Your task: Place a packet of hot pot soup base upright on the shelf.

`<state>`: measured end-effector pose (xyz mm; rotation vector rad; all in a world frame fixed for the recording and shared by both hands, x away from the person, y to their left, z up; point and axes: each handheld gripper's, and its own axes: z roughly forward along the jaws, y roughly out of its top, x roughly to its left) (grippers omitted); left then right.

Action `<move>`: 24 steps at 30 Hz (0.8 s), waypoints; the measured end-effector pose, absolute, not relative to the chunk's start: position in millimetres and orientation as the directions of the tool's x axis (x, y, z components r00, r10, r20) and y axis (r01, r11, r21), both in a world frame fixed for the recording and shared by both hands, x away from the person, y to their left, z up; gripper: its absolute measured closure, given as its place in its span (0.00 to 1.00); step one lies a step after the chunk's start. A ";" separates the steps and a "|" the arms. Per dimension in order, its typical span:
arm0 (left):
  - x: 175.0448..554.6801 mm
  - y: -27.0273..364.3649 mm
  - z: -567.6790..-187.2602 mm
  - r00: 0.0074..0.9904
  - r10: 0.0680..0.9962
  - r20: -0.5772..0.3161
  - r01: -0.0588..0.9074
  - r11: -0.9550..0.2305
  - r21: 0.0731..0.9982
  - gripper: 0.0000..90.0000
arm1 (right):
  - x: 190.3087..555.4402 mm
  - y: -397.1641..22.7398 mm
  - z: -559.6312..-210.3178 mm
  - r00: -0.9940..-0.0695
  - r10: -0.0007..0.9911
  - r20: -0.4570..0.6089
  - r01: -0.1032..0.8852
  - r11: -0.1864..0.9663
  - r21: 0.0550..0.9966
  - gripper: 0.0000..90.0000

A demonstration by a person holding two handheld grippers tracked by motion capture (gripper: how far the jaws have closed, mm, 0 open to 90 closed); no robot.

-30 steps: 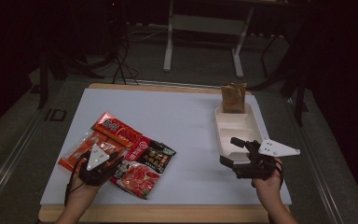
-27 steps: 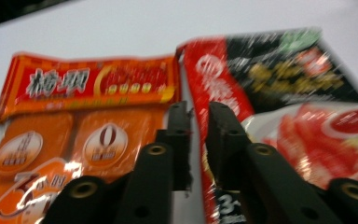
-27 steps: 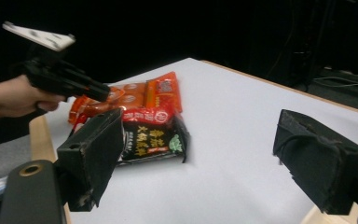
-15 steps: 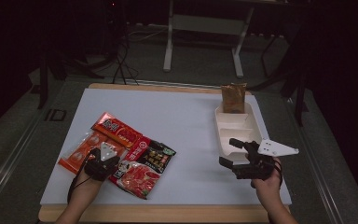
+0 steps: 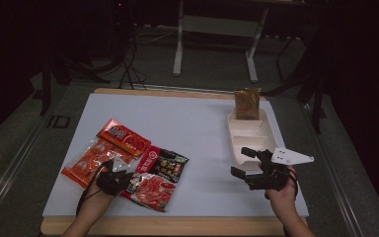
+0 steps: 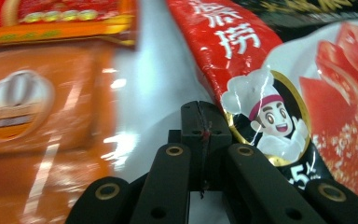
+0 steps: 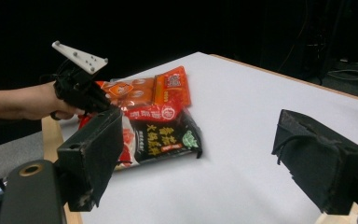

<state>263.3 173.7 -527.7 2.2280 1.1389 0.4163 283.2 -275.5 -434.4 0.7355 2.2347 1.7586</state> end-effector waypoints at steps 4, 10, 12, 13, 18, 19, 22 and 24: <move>256.7 155.5 -526.3 0.616 0.788 -0.002 0.614 -0.478 0.629 1.00 | 282.8 -275.4 -433.7 -0.855 0.499 0.140 0.253 0.166 0.953 0.18; 253.2 139.4 -526.4 0.651 0.759 -0.024 0.601 -0.496 0.627 1.00 | 282.9 -275.8 -433.8 -0.855 0.499 0.139 0.253 0.167 0.953 0.18; 250.7 131.9 -525.6 0.666 0.746 -0.008 0.588 -0.518 0.621 1.00 | 282.8 -276.0 -433.8 -0.856 0.498 0.139 0.252 0.167 0.953 0.18; 249.6 128.4 -525.4 0.672 0.740 -0.004 0.581 -0.524 0.622 1.00 | 282.7 -276.2 -433.7 -0.856 0.498 0.137 0.251 0.169 0.953 0.18; 247.7 114.2 -525.5 0.705 0.709 -0.025 0.564 -0.539 0.625 1.00 | 282.9 -276.5 -434.2 -0.856 0.497 0.140 0.254 0.170 0.952 0.18; 248.3 112.3 -525.8 0.710 0.704 -0.026 0.561 -0.542 0.626 1.00 | 282.7 -276.4 -434.4 -0.857 0.496 0.140 0.254 0.169 0.952 0.18; 250.2 107.9 -525.9 0.713 0.700 -0.025 0.556 -0.544 0.629 1.00 | 282.3 -275.9 -434.3 -0.857 0.496 0.137 0.252 0.172 0.952 0.18; 251.0 106.4 -525.9 0.717 0.697 -0.019 0.552 -0.551 0.626 1.00 | 282.0 -275.5 -434.1 -0.859 0.493 0.138 0.252 0.173 0.952 0.18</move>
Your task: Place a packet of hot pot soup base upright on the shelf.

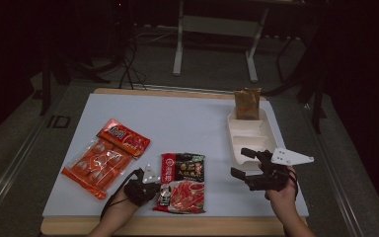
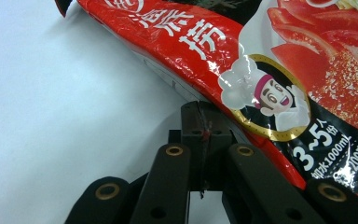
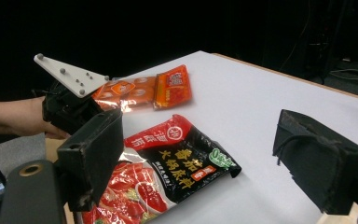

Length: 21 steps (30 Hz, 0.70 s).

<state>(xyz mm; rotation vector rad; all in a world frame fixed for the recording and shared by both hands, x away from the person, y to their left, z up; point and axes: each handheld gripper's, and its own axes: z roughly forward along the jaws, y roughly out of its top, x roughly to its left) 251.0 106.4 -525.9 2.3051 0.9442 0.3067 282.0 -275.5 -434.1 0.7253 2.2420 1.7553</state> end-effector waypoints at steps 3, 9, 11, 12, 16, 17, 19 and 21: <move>250.5 106.3 -527.8 0.717 0.697 -0.004 0.545 -0.556 0.628 1.00 | 281.3 -275.1 -434.6 -0.861 0.493 0.130 0.248 0.182 0.952 0.18; 255.5 113.3 -523.1 0.692 0.722 0.003 0.554 -0.533 0.640 1.00 | 280.4 -275.1 -435.6 -0.861 0.493 0.125 0.246 0.190 0.950 0.18; 258.8 117.2 -517.3 0.678 0.736 0.000 0.554 -0.510 0.658 1.00 | 280.0 -275.9 -435.0 -0.861 0.495 0.119 0.241 0.191 0.952 0.18; 261.2 119.4 -513.6 0.669 0.743 -0.009 0.556 -0.492 0.670 1.00 | 279.8 -276.4 -434.8 -0.860 0.496 0.121 0.241 0.187 0.952 0.18; 270.3 123.6 -502.5 0.641 0.767 -0.032 0.565 -0.443 0.696 0.93 | 279.5 -277.9 -434.6 -0.859 0.497 0.123 0.242 0.182 0.953 0.17; 270.3 123.6 -502.5 0.641 0.767 -0.032 0.565 -0.443 0.696 0.89 | 279.5 -277.9 -434.6 -0.859 0.497 0.123 0.242 0.182 0.953 0.17; 278.6 122.6 -494.7 0.625 0.779 -0.045 0.564 -0.411 0.716 0.86 | 279.3 -277.4 -434.8 -0.859 0.499 0.116 0.237 0.187 0.953 0.18; 283.3 121.0 -491.1 0.624 0.780 -0.052 0.561 -0.400 0.725 0.76 | 279.7 -276.8 -435.1 -0.865 0.489 0.110 0.227 0.187 0.956 0.17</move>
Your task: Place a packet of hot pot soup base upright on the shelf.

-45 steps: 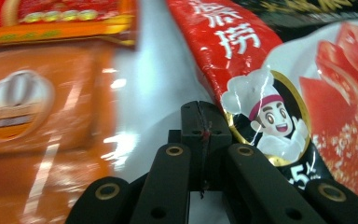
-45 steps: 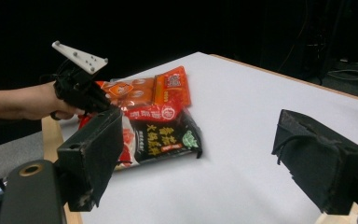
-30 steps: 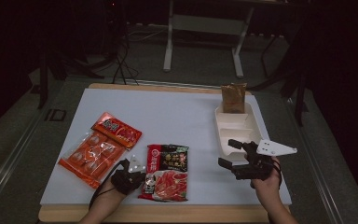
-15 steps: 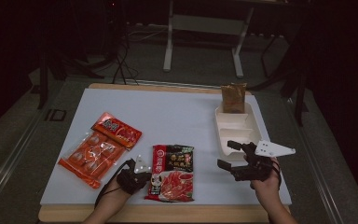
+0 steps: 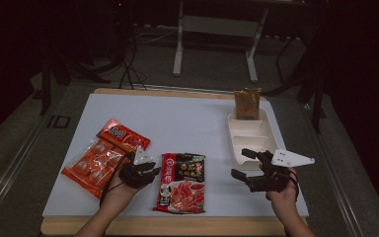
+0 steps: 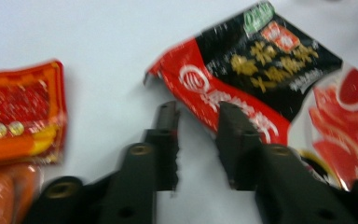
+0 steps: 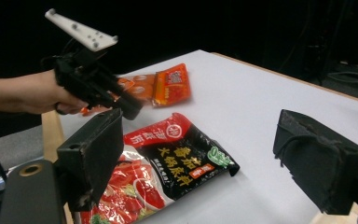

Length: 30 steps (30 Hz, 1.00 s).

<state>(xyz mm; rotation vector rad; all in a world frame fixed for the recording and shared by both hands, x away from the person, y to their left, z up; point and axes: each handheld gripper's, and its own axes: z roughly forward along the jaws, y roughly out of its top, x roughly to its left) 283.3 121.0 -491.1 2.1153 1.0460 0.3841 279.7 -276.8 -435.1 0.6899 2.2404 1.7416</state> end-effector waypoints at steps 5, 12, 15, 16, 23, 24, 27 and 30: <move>294.4 119.2 -486.8 0.626 0.775 -0.084 0.556 -0.368 0.745 0.69 | 278.8 -275.9 -434.8 -0.875 0.475 0.095 0.208 0.191 0.959 0.17; 312.7 115.0 -487.8 0.625 0.775 -0.093 0.553 -0.355 0.754 0.59 | 278.6 -275.7 -435.4 -0.872 0.482 0.087 0.206 0.199 0.958 0.16; 321.7 111.0 -490.2 0.621 0.782 -0.061 0.546 -0.375 0.749 0.55 | 278.8 -275.0 -436.0 -0.872 0.483 0.083 0.205 0.205 0.957 0.16; 324.6 109.9 -491.3 0.620 0.783 -0.060 0.547 -0.376 0.748 0.55 | 278.9 -274.7 -436.3 -0.873 0.481 0.083 0.205 0.207 0.957 0.16; 343.3 105.4 -506.0 0.610 0.787 -0.092 0.583 -0.367 0.725 0.52 | 279.6 -273.8 -438.6 -0.873 0.478 0.096 0.221 0.212 0.952 0.16; 345.5 105.7 -508.9 0.605 0.789 -0.108 0.599 -0.362 0.715 0.52 | 279.5 -274.0 -438.4 -0.873 0.478 0.096 0.220 0.211 0.952 0.16; 347.9 107.6 -517.0 0.596 0.794 -0.117 0.614 -0.357 0.704 0.52 | 279.0 -274.6 -438.4 -0.873 0.478 0.098 0.221 0.209 0.953 0.16; 352.2 110.0 -522.8 0.588 0.796 -0.142 0.630 -0.340 0.698 0.52 | 279.1 -274.6 -438.9 -0.873 0.478 0.100 0.224 0.210 0.952 0.16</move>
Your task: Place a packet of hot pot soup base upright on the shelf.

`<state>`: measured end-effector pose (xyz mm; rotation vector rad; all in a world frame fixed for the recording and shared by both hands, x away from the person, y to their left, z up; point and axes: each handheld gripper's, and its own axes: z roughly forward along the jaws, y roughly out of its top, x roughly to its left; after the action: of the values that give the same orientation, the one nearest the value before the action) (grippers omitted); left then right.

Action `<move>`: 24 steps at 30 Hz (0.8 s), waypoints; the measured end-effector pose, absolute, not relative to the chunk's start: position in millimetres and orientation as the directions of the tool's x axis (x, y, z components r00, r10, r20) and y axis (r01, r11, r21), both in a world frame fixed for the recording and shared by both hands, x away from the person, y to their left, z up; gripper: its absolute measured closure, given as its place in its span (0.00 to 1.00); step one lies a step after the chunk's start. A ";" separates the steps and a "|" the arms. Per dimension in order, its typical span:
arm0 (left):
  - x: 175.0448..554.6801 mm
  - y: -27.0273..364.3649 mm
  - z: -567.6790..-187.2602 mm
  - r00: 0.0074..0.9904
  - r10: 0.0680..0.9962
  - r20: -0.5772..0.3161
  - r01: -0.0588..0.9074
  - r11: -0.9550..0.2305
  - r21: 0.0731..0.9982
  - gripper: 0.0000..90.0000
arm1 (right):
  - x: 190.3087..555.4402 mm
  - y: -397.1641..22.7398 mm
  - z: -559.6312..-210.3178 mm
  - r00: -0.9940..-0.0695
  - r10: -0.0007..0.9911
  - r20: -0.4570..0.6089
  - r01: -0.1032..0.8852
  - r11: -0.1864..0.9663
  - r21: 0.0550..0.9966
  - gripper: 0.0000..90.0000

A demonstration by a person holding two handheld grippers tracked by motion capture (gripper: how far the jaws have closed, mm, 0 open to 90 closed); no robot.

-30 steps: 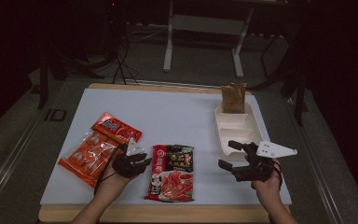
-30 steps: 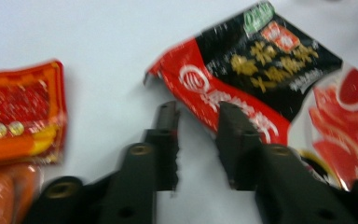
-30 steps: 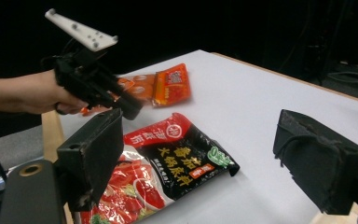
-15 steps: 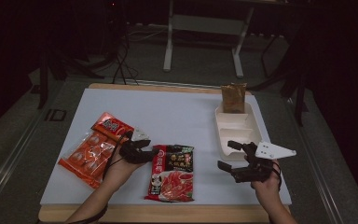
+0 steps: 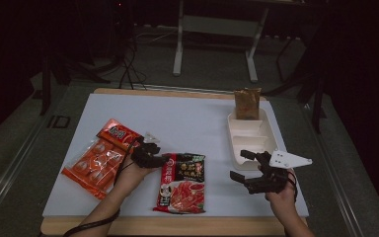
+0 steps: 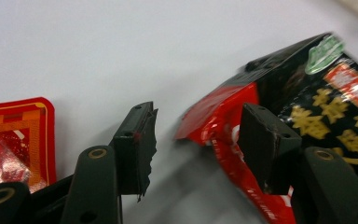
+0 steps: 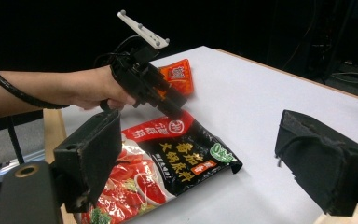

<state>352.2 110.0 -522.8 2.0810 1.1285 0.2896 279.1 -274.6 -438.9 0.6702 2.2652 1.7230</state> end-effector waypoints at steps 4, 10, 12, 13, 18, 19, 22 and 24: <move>357.3 104.7 -526.0 0.593 0.788 -0.166 0.653 -0.350 0.672 0.52 | 279.9 -273.7 -439.8 -0.873 0.477 0.101 0.228 0.215 0.950 0.16; 356.3 97.5 -527.1 0.614 0.774 -0.157 0.653 -0.386 0.652 0.60 | 279.4 -273.8 -439.8 -0.874 0.476 0.101 0.227 0.215 0.950 0.16; 355.6 94.0 -526.3 0.616 0.774 -0.146 0.658 -0.404 0.635 0.66 | 279.8 -273.9 -440.1 -0.873 0.477 0.103 0.230 0.215 0.949 0.16; 355.0 91.6 -525.7 0.618 0.775 -0.134 0.658 -0.417 0.628 0.67 | 279.7 -273.7 -440.1 -0.873 0.477 0.103 0.230 0.216 0.949 0.16; 353.4 77.8 -520.8 0.618 0.784 -0.065 0.666 -0.477 0.573 0.77 | 279.3 -272.9 -439.3 -0.874 0.476 0.100 0.227 0.216 0.950 0.16; 352.2 74.8 -520.1 0.623 0.781 -0.044 0.659 -0.493 0.568 0.80 | 279.4 -272.9 -439.3 -0.874 0.475 0.103 0.229 0.216 0.949 0.16; 350.5 72.1 -518.2 0.623 0.782 -0.017 0.652 -0.507 0.563 0.84 | 280.0 -273.0 -439.3 -0.874 0.475 0.105 0.231 0.215 0.949 0.16; 349.6 73.6 -518.1 0.620 0.784 -0.024 0.649 -0.496 0.577 0.88 | 279.7 -273.2 -439.1 -0.874 0.474 0.105 0.230 0.214 0.949 0.16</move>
<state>349.6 73.6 -518.1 2.2989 1.1237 0.3263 279.7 -273.2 -439.1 0.6723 2.2761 1.7218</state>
